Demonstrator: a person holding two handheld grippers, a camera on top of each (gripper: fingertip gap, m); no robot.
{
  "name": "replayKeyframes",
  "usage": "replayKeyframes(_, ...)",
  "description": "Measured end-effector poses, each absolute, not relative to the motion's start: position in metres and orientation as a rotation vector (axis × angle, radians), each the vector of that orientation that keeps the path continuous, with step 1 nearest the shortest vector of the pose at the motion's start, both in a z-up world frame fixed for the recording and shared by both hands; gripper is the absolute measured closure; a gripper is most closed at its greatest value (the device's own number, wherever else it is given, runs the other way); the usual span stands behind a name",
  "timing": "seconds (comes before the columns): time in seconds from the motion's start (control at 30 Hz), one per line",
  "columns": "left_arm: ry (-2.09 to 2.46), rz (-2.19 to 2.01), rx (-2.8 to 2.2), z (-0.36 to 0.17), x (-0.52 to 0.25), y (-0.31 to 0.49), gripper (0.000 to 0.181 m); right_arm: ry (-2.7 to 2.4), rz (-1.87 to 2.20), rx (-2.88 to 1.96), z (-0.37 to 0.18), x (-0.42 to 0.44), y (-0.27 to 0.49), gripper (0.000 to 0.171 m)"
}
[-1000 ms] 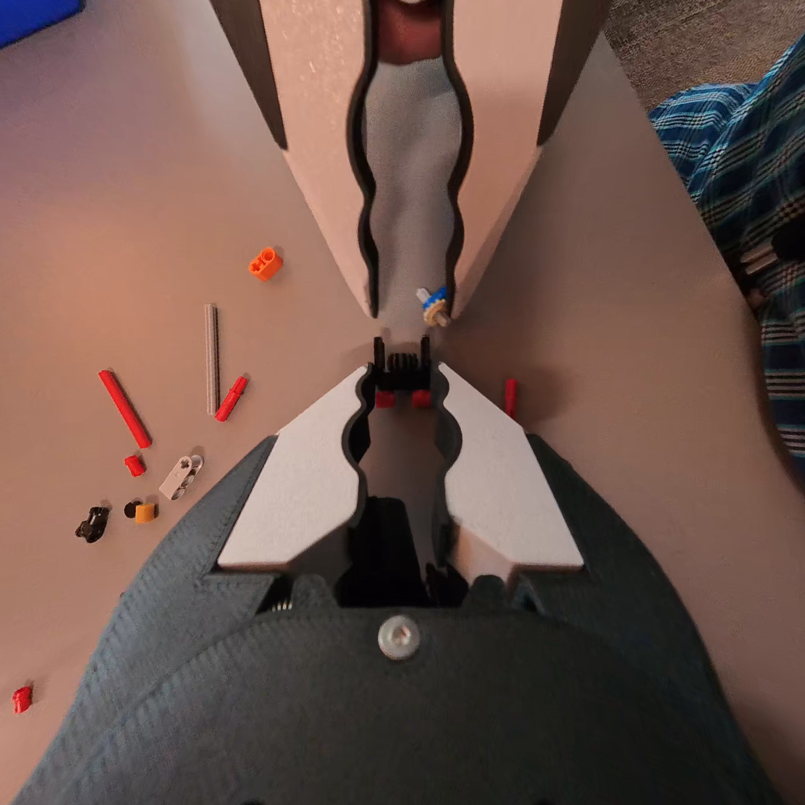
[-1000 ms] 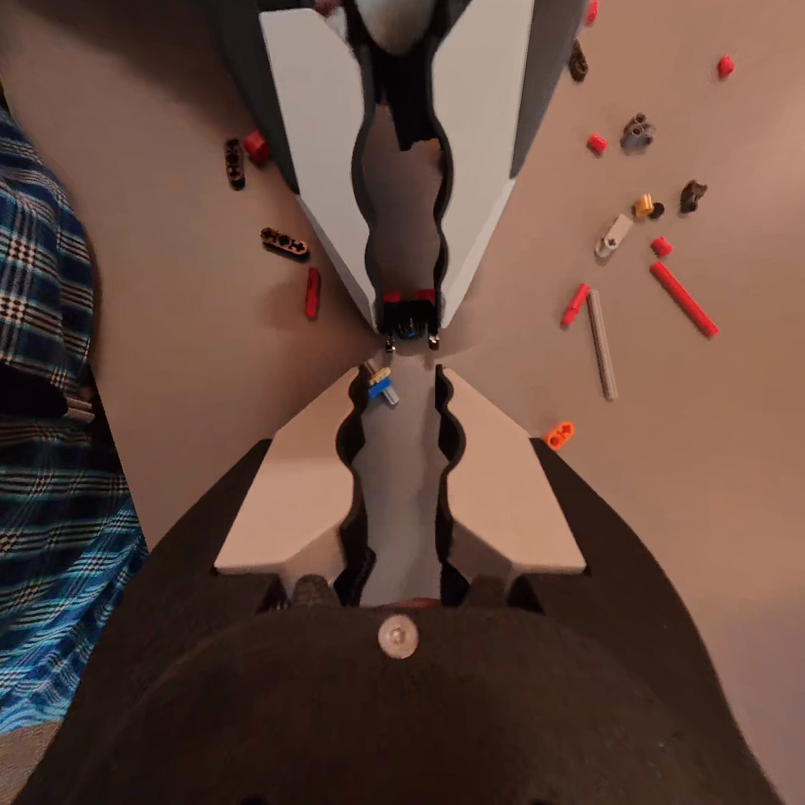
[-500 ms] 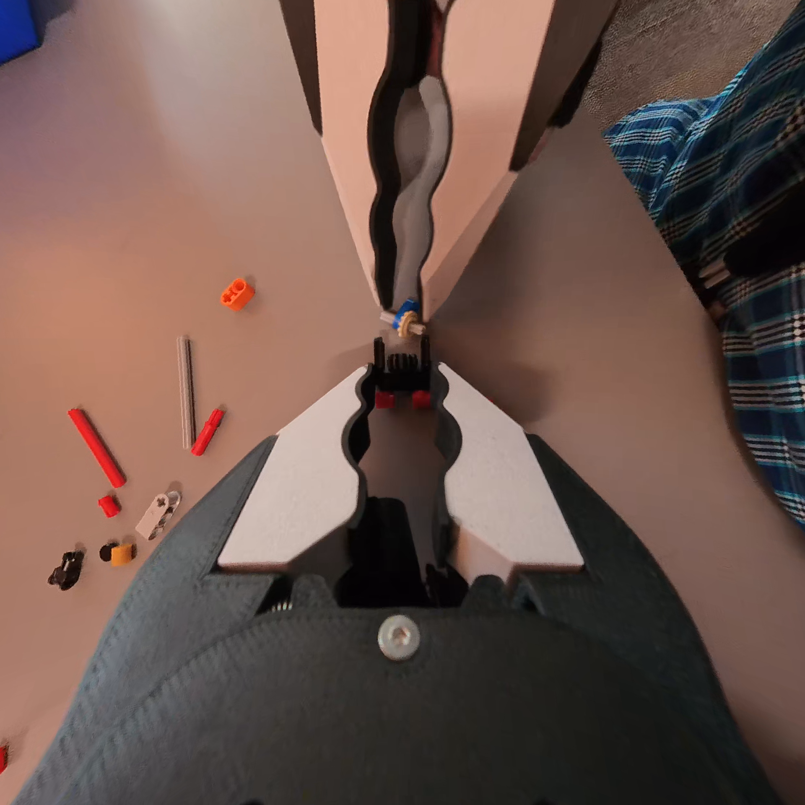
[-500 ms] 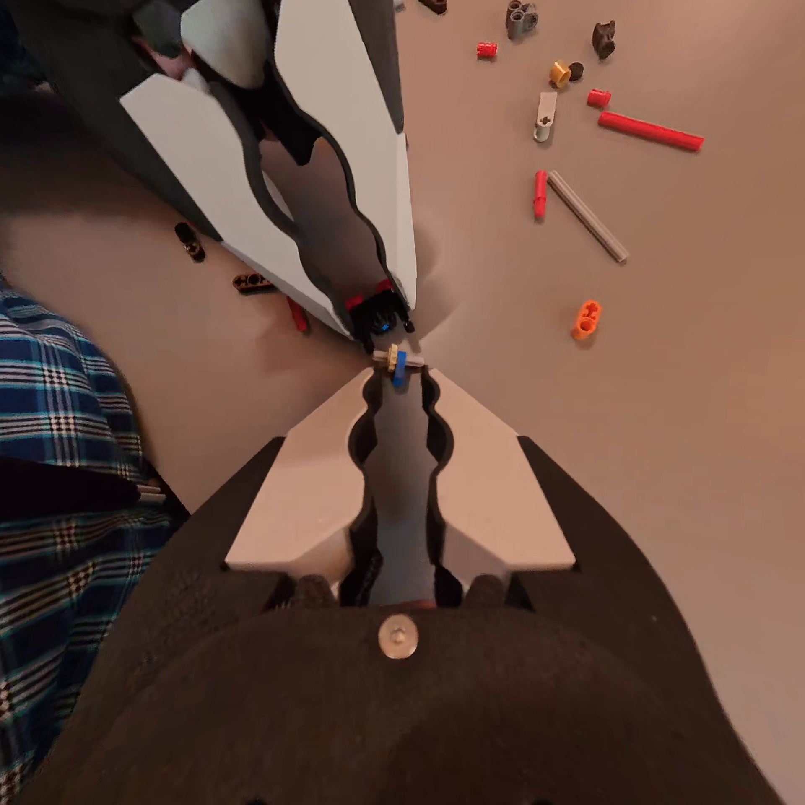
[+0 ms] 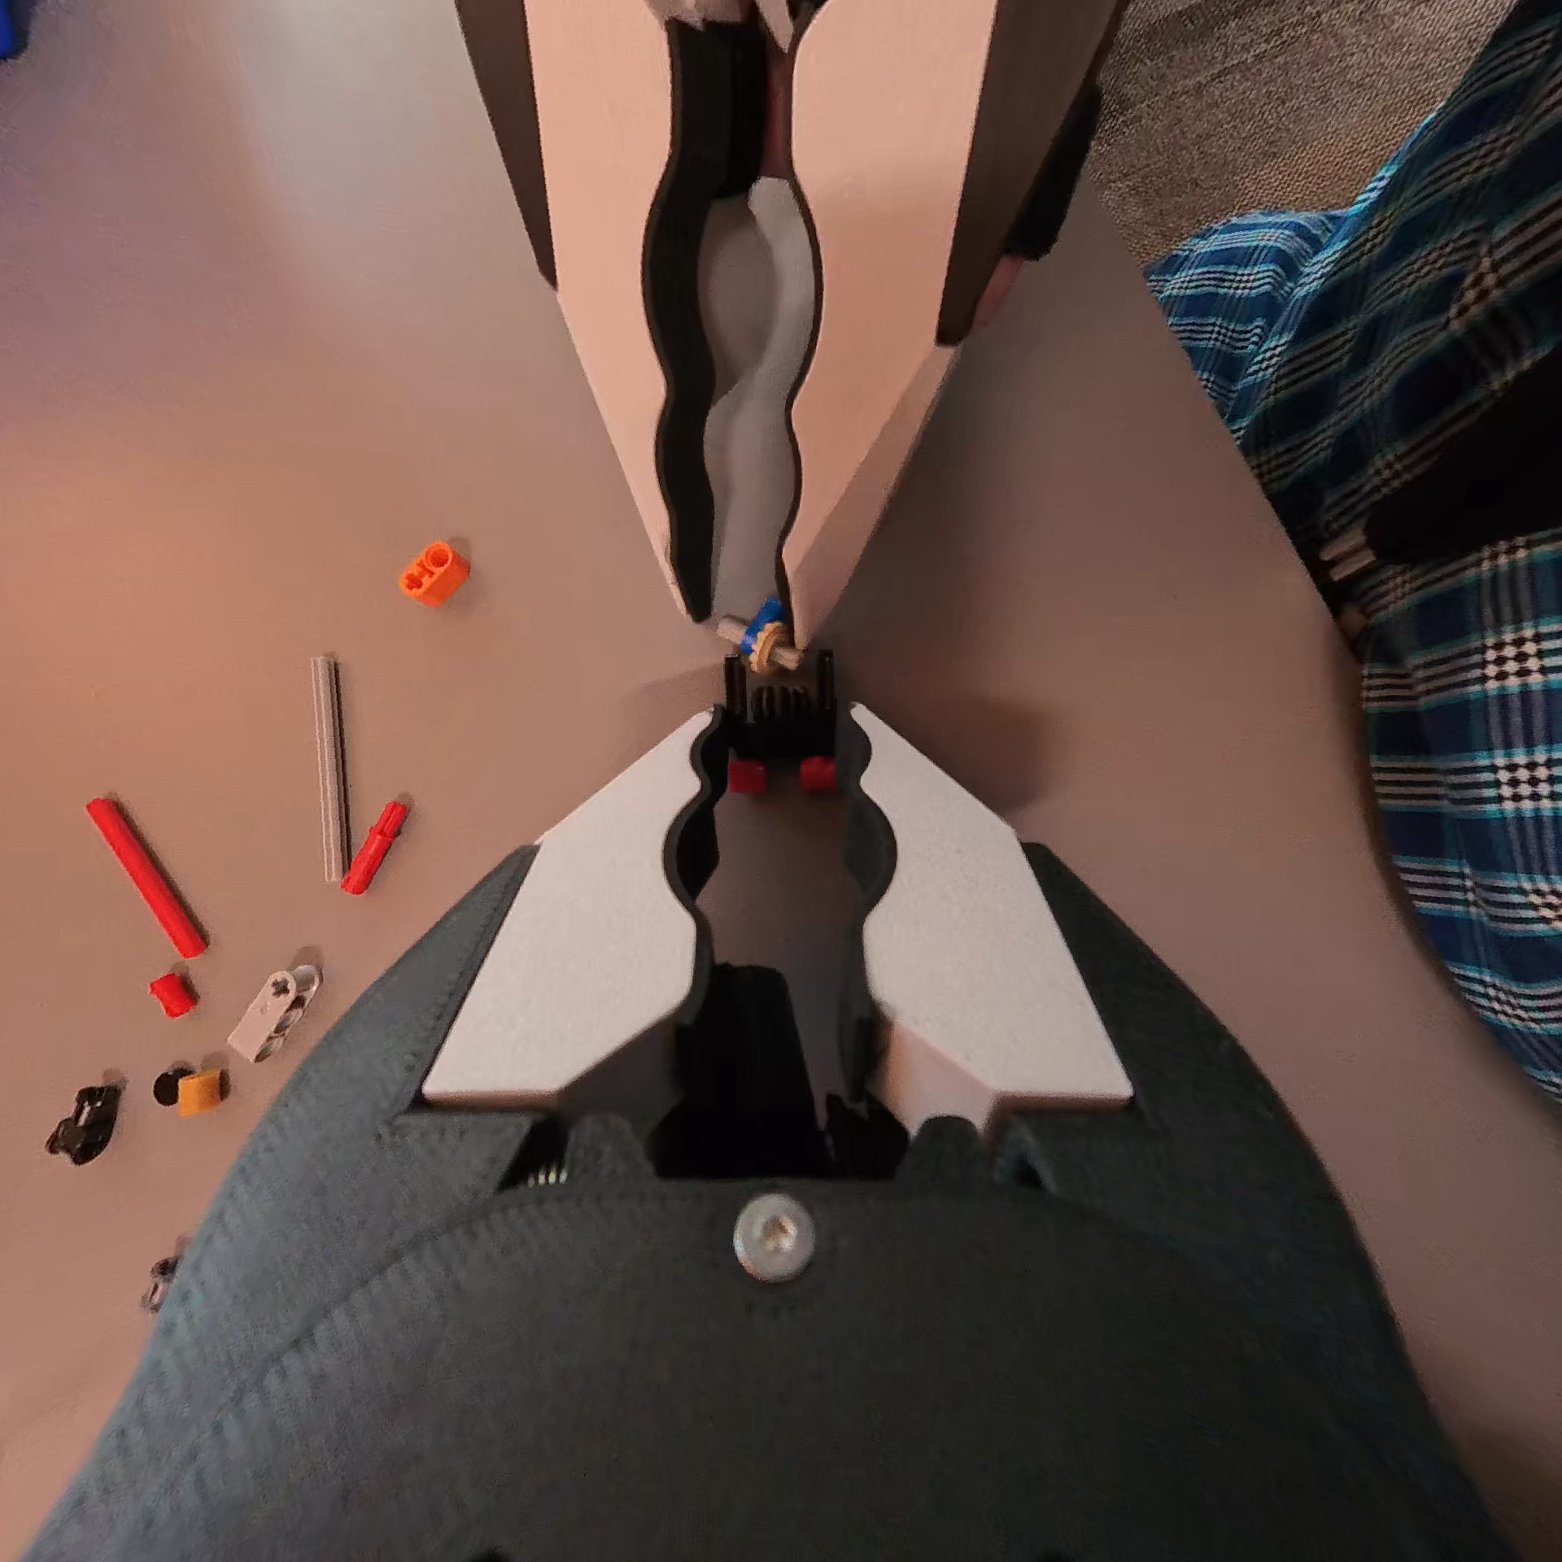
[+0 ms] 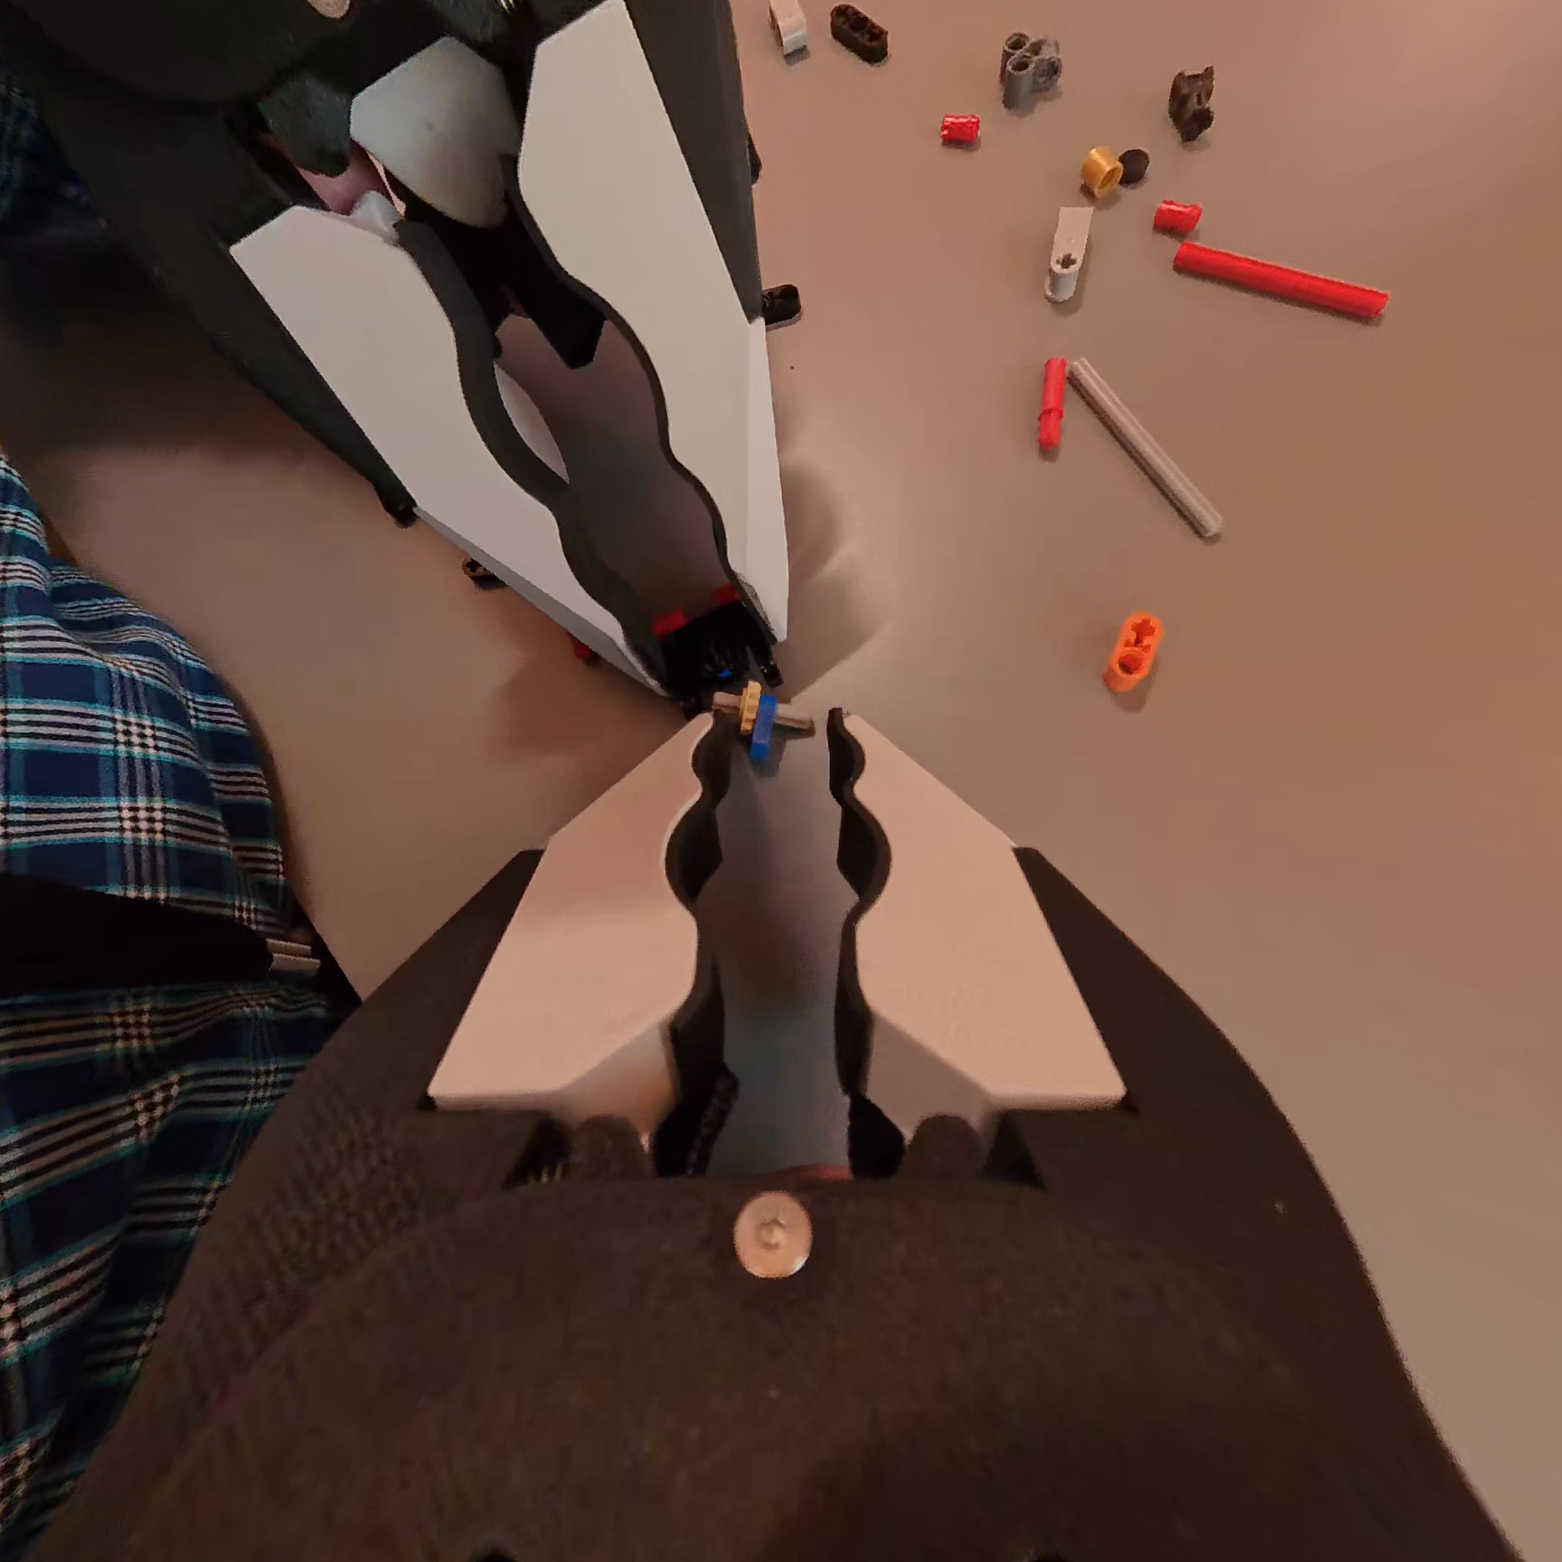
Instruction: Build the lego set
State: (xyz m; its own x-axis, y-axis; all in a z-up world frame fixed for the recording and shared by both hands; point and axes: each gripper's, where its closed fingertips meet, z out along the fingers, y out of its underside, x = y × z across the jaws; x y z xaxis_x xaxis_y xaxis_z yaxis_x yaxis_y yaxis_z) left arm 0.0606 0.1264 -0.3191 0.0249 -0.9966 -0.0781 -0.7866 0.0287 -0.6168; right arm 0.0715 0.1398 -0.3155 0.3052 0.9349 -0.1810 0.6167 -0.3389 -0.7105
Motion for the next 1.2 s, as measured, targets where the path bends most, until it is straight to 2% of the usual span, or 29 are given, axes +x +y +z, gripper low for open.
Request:
replayKeyframes(0.3, 1.806, -0.554, -1.818, -0.3197, 0.0602, 0.1261, 0.157, -1.341, 0.804, -2.062, -0.31, 0.0722, 0.1403, 0.148)
replayKeyframes(0.57, 1.818, -0.544, -1.816, -0.3199, 0.0613, 0.1241, 0.157, -1.261, 0.795, -2.14, -0.3159, 0.0742, 0.1365, 0.158)
replayKeyframes(0.83, 1.791, -0.544, -1.829, -0.3201, 0.0601, 0.1248, 0.157, -1.283, 0.795, -2.106, -0.3155, 0.0728, 0.1361, 0.16)
replayKeyframes(0.87, 1.781, -0.531, -1.829, -0.3198, 0.0595, 0.1268, 0.157, -1.287, 0.808, -2.094, -0.3142, 0.0724, 0.1355, 0.169)
replayKeyframes(1.2, 1.762, -0.53, -1.84, -0.3198, 0.0554, 0.1295, 0.157, -1.443, 0.778, -1.993, -0.3149, 0.0697, 0.1348, 0.171)
